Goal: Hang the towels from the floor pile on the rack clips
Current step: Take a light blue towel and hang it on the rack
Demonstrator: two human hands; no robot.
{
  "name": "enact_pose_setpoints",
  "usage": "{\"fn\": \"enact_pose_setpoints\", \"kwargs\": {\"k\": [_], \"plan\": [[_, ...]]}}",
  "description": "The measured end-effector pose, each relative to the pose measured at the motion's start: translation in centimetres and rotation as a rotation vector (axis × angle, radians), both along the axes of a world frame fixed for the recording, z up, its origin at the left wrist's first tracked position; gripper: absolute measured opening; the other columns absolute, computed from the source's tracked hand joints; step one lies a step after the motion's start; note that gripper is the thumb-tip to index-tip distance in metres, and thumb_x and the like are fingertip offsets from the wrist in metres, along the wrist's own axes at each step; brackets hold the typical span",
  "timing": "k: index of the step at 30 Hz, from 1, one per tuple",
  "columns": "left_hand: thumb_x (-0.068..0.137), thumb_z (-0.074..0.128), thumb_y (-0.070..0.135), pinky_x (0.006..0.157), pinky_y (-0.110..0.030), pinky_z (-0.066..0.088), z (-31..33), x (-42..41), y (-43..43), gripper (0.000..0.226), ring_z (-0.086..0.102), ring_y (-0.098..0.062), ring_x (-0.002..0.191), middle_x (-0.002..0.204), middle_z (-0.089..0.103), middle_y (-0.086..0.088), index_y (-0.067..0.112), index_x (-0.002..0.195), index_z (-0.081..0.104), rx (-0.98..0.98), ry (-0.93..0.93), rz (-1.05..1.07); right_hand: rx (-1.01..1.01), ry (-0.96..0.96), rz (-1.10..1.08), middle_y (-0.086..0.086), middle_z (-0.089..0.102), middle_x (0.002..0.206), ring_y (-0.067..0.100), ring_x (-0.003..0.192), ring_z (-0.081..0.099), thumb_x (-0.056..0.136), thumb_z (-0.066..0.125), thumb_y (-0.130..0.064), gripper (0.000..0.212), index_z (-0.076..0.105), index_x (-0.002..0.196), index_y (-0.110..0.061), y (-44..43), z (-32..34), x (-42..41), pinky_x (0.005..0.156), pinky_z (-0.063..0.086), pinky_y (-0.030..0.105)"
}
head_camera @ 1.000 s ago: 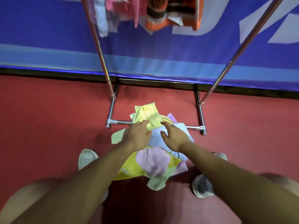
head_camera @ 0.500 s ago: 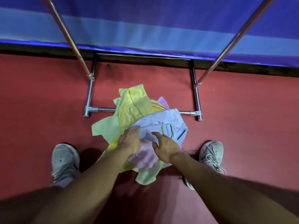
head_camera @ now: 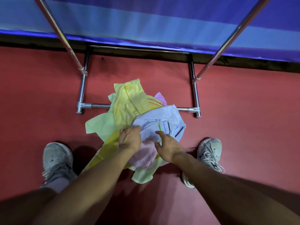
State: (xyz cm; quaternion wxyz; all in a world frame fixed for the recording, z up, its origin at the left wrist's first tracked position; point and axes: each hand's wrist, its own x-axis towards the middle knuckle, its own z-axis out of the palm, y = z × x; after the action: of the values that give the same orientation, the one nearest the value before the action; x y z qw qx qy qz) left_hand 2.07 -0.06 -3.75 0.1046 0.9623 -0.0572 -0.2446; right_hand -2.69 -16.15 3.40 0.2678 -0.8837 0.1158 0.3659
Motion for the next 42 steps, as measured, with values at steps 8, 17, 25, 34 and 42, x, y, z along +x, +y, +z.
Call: {"fn": "enact_pose_setpoints", "kwargs": {"k": [8, 17, 25, 34, 42], "plan": [[0.100, 0.054, 0.031, 0.073, -0.028, 0.037, 11.7, 0.8, 1.1, 0.016, 0.062, -0.026, 0.107, 0.112, 0.070, 0.002, 0.026, 0.110, 0.065, -0.281, -0.120, -0.119, 0.001, -0.135, 0.028, 0.013, 0.053, 0.143, 0.030, 0.128, 0.054, 0.101, 0.052, -0.030, 0.057, 0.034, 0.154, -0.023, -1.0, 7.1, 1.7, 0.100, 0.042, 0.034], [0.088, 0.056, 0.031, 0.073, -0.040, 0.050, 26.7, -0.7, 2.7, 0.006, 0.061, -0.017, 0.081, 0.082, 0.064, 0.009, 0.028, 0.092, 0.060, -0.652, -0.421, -0.154, 0.152, -0.400, 0.147, 0.004, 0.064, 0.086, 0.028, 0.088, 0.058, 0.090, 0.065, -0.041, 0.027, 0.059, 0.086, -0.015, -0.7, 18.0, 2.3, 0.086, 0.045, 0.042], [0.096, 0.052, 0.018, 0.071, -0.041, 0.043, 24.8, -1.4, 7.6, 0.009, 0.061, -0.034, 0.090, 0.093, 0.062, -0.002, 0.023, 0.091, 0.048, -0.356, -0.425, 0.143, -0.023, -0.389, 0.361, 0.009, 0.067, 0.095, 0.033, 0.092, 0.059, 0.088, 0.064, -0.040, 0.023, 0.053, 0.087, -0.020, 0.5, 16.3, 2.0, 0.072, 0.040, 0.037], [0.074, 0.068, 0.047, 0.105, -0.037, 0.044, 24.5, 0.6, 6.6, 0.072, 0.053, -0.013, 0.127, 0.136, 0.060, 0.011, 0.035, 0.143, 0.047, -0.580, -0.150, 0.015, 0.333, -0.604, 0.203, -0.005, 0.071, 0.077, 0.012, 0.067, 0.058, 0.090, 0.071, -0.023, 0.007, 0.066, 0.093, -0.027, 2.3, 19.0, 5.6, 0.074, 0.050, 0.034], [0.072, 0.062, 0.039, 0.060, -0.046, 0.046, 24.8, 1.2, 4.8, 0.028, 0.045, -0.010, 0.059, 0.060, 0.052, -0.005, 0.012, 0.074, 0.058, -0.803, -0.127, 0.295, 0.557, -0.623, -0.007, -0.003, 0.070, 0.085, 0.019, 0.080, 0.065, 0.086, 0.078, -0.035, 0.019, 0.065, 0.094, -0.024, 2.8, 20.2, 6.3, 0.077, 0.054, 0.039]]}}
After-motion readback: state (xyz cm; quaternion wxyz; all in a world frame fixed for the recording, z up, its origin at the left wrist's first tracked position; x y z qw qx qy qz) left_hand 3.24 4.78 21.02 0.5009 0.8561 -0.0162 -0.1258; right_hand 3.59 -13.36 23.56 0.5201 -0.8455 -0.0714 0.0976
